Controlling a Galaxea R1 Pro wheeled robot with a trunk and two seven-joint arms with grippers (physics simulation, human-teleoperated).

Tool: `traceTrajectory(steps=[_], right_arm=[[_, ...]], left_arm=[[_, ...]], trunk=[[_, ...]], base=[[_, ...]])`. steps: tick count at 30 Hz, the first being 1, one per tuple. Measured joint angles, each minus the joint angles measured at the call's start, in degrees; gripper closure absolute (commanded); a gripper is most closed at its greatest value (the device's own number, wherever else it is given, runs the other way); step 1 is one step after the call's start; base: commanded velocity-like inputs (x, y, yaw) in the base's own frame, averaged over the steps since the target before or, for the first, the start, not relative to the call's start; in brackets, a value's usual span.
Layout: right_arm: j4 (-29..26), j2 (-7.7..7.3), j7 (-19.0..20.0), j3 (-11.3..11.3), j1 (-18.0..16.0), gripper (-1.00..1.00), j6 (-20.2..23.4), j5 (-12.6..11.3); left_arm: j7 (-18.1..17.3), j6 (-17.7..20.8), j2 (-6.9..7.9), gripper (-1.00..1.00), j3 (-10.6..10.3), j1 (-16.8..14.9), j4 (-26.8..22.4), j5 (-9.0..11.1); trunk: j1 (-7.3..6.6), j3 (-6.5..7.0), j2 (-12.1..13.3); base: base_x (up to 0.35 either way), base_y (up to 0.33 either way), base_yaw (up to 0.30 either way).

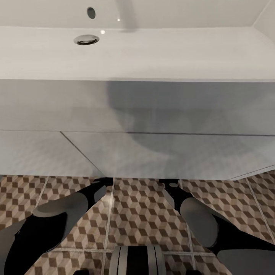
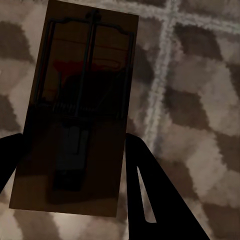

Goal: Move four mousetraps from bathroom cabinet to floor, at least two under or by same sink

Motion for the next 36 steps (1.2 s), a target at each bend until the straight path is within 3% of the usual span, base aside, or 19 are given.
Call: traceTrajectory(steps=[23,36], right_arm=[[0.03,0.00,0.00,0.00,-0.01,1.00,-0.32,0.00],[0.10,0.00,0.01,0.20,-0.03,1.00,-3.46,0.07]], left_arm=[[-0.02,-2.51,-0.19,1.00,0.11,-0.29,-0.01,0.08],[-0.11,-5.11,-0.47,1.00,0.09,-0.28,-0.08,0.13]], trunk=[[0.00,-0.01,0.00],[0.00,-0.01,0.00]], base=[[0.000,0.000,0.000],[0.000,0.000,0.000]])
